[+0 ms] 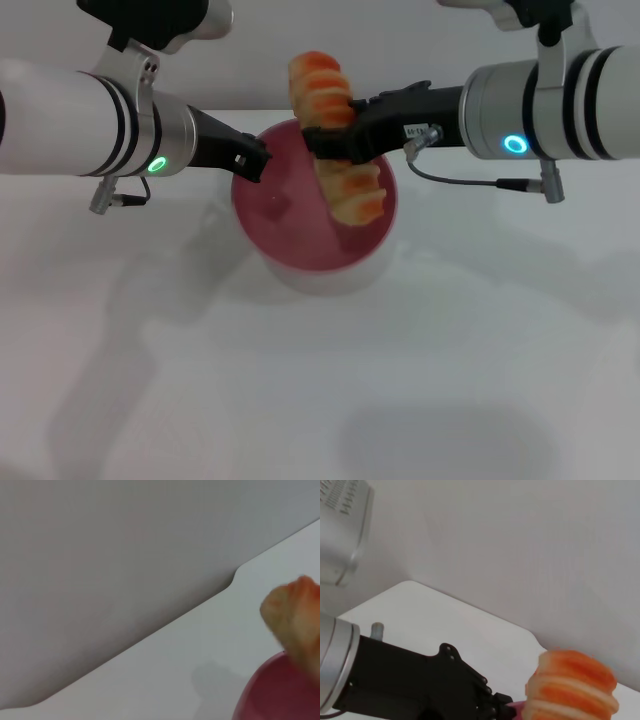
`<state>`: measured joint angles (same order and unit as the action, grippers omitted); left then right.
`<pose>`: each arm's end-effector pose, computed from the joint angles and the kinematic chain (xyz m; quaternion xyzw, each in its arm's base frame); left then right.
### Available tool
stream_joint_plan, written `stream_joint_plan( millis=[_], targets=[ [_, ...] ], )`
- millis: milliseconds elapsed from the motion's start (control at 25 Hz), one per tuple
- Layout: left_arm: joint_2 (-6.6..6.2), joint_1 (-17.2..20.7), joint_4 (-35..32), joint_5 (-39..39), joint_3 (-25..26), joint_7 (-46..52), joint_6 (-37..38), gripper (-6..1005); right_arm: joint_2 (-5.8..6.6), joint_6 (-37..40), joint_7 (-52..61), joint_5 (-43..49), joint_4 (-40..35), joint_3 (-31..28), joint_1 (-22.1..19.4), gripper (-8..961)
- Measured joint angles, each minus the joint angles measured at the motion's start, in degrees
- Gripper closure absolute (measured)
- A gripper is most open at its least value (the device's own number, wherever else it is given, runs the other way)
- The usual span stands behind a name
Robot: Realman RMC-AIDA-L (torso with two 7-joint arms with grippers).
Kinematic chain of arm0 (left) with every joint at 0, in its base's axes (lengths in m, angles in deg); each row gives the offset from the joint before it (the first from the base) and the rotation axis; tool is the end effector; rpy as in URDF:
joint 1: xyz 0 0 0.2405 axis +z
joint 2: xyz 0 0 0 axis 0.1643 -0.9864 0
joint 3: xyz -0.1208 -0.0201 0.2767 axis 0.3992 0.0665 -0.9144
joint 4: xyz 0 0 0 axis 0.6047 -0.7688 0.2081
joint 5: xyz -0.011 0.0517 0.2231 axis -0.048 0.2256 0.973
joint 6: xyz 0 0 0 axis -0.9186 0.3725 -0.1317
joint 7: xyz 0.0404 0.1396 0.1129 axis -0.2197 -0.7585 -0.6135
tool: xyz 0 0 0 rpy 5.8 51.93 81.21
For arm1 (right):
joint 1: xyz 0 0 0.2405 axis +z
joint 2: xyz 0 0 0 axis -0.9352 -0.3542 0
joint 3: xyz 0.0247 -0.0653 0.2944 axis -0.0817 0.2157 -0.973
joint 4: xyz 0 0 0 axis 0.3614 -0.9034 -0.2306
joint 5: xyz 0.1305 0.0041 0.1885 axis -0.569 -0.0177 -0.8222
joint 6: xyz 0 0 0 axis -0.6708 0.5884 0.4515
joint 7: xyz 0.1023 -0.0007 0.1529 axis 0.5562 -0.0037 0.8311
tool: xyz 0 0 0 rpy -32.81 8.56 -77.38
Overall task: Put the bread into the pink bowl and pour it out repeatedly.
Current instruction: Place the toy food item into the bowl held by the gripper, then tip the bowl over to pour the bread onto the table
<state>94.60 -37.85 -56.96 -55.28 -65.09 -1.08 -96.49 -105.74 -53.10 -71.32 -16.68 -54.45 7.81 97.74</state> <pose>-0.1808 0.4465 -0.0731 -0.8890 -0.2822 0.0227 0.3600 0.1147 0.4206 -0.0927 -0.9183 0.2877 0.0995 0.2529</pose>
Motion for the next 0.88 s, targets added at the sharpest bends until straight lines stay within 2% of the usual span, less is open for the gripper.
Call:
stream_joint_plan(
  millis=[480, 640, 760, 880],
  targets=[
    [0.01, -0.1, 0.0, 0.0, 0.2, 0.0, 0.6, 955, -0.02, 0.2, 0.4, 0.1, -0.4, -1.2, -1.1, 288],
    [-0.10, 0.2, 0.3, 0.1, 0.2, -0.3, 2.0, 956, -0.01, 0.3, 0.7, 0.8, -1.1, -5.6, -2.9, 235],
    [-0.13, 0.5, 0.3, 0.2, 0.2, -0.4, 2.8, 956, 0.09, -0.9, 0.4, 1.2, -2.0, -10.9, -5.8, 238],
    [-0.29, 1.0, 0.1, 0.6, 0.1, -0.6, 5.0, 956, 0.05, -2.1, -0.6, 1.3, -3.2, -13.1, -8.0, 284]
  ],
)
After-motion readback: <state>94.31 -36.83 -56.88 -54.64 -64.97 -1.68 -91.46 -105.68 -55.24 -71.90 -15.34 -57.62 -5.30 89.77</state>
